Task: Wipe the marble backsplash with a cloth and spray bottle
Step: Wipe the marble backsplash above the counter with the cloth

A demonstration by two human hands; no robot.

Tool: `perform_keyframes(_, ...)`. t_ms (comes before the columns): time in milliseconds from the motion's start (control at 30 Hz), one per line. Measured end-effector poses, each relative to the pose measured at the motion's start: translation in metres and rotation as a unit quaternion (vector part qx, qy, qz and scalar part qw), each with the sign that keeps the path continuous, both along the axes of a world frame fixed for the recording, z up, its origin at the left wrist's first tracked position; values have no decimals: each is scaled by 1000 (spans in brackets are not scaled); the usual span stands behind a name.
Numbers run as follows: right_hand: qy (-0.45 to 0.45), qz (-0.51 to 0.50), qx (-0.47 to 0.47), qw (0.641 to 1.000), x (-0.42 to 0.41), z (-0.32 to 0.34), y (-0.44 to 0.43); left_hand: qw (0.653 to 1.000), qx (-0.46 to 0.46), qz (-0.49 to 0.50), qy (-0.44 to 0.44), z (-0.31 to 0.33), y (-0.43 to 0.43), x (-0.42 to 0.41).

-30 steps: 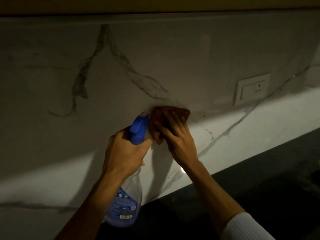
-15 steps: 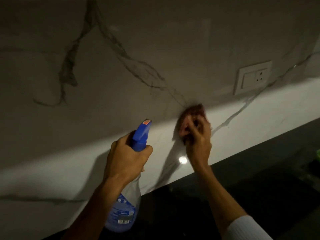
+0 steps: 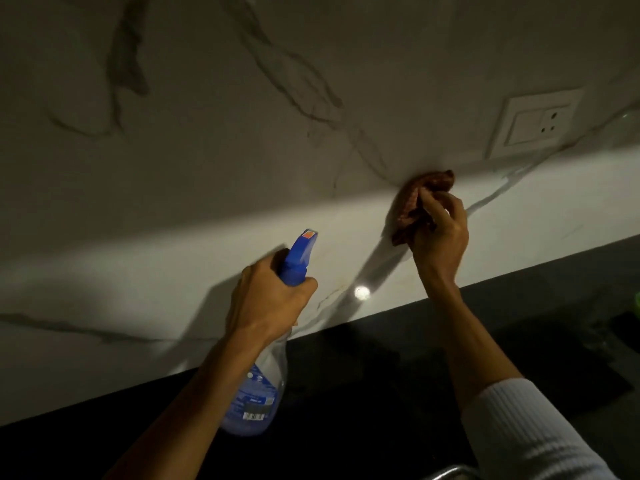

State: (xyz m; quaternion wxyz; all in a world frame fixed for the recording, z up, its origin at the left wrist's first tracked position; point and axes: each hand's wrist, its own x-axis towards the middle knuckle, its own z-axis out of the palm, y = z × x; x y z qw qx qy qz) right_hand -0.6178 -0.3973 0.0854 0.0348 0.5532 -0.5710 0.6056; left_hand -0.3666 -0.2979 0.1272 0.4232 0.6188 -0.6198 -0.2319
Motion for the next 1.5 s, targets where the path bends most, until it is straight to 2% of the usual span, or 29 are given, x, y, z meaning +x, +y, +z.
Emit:
perform_keyframes(67, -55, 14, 21, 998, 15, -15, 3, 1000, 13, -4, -10, -3, 2, 4)
perform_keyframes(100, -53, 22, 25, 998, 25, -24, 7, 1000, 22, -7, -10, -5, 3, 6)
perform_keyframes(267, 15, 109, 116, 987, 89, -87, 38, 999, 35, 17, -17, -14, 12, 14)
perform_keyframes(333, 82, 162, 149, 972, 109, -109, 45, 999, 43, 20, -26, -17, 14, 18)
perform_keyframes(400, 195, 196, 159, 948, 111, -122, 46, 998, 57, 5, -37, -19, 15, 20)
perform_keyframes(467, 294, 178, 157, 926, 96, -122, 43, 996, 71, -18, -50, -21, 16, 20)
perform_keyframes(500, 297, 163, 157, 928, 86, -119, 41, 995, 77, -27, -51, -22, 16, 20)
perform_keyframes(533, 269, 147, 163, 938, 75, -118, 38, 995, 82, -32, -51, -24, 16, 19)
perform_keyframes(600, 138, 102, 160, 972, 51, -111, 34, 994, 87, -31, -53, -28, 17, 16)
perform_keyframes(667, 23, 40, 155, 987, 29, -104, 26, 995, 84, -20, -55, -32, 17, 13)
perform_keyframes(800, -122, 15, 172, 977, 24, -99, 19, 994, 91, -14, -64, -40, 18, 9)
perform_keyframes(900, -195, -4, 191, 962, 50, -108, 25, 990, 112, -39, -77, -45, 19, 5)
perform_keyframes(1033, -214, 79, 234, 945, 94, -129, 38, 988, 103, -51, -100, -45, 19, -11)
perform_keyframes(1133, -179, 104, 199, 958, 101, -127, 42, 989, 90, -57, -98, -41, 16, -29)
perform_keyframes(1267, -170, 52, 98, 979, 69, -89, 30, 989, 97, -79, -73, -34, 5, -43)
perform_keyframes(1400, -223, 12, 18, 975, 25, -39, 2, 991, 74, -87, -67, -33, -1, -50)
perform_keyframes(1500, -204, -11, -14, 979, 16, -31, -6, 993, 52, -76, -68, -34, -5, -50)
